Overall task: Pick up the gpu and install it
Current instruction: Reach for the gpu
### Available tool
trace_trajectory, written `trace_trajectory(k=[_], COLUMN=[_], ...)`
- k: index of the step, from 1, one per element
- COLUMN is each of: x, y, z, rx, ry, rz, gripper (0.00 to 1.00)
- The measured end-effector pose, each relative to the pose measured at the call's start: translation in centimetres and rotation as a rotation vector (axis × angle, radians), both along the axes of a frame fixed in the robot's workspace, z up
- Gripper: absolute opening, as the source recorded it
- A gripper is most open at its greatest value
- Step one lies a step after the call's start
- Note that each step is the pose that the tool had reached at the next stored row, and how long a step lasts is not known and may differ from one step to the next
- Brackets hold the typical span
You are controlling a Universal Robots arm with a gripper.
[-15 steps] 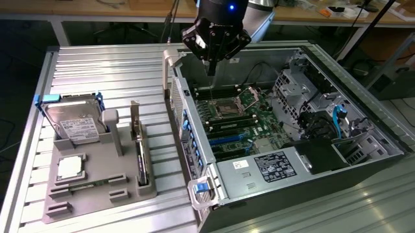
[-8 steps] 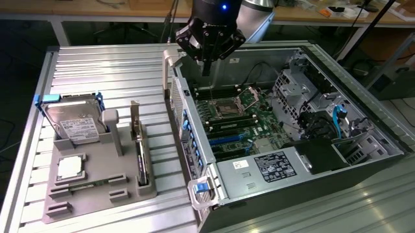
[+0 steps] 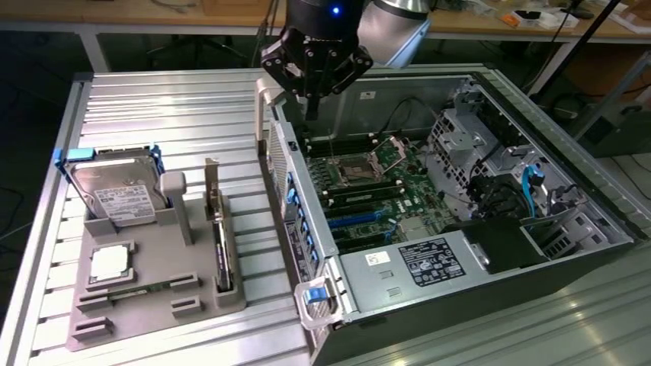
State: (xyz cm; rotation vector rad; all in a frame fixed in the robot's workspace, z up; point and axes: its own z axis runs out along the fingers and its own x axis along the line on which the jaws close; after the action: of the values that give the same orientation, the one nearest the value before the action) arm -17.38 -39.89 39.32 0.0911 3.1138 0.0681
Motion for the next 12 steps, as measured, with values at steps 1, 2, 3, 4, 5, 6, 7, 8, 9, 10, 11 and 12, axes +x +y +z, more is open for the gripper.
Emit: trace_trajectory(k=[1,2,3,4,5,6,7,8,9,10,11,12], x=[-0.2,-0.3,-0.4,-0.6,-0.7,-0.8,-0.9,-1.0,-1.2,-1.3,-1.5,-1.8], y=[0.00,0.00,0.00,0.00,0.00,0.00,0.00,0.00,0.00,0.00,0.00,0.00], z=[0.00,0.00,0.00,0.00,-0.01,0.00,0.00,0.00,-0.01,-0.01,-0.01,-0.01], rx=[0.0001,0.0001,0.0000,0.0000,0.0001,0.0000,0.0000,0.0000,0.0001,0.0001,0.0000,0.0001], ry=[-0.0001,0.0000,0.0000,0.0000,-0.0001,0.0000,0.0000,0.0000,-0.0001,0.0000,0.0001,-0.0001], rz=[0.001,0.001,0.002,0.002,0.003,0.004,0.004,0.004,0.005,0.005,0.005,0.006], gripper=[0.11,0.11,0.11,0.11,0.11,0.11,0.11,0.11,0.11,0.11,0.11,0.11])
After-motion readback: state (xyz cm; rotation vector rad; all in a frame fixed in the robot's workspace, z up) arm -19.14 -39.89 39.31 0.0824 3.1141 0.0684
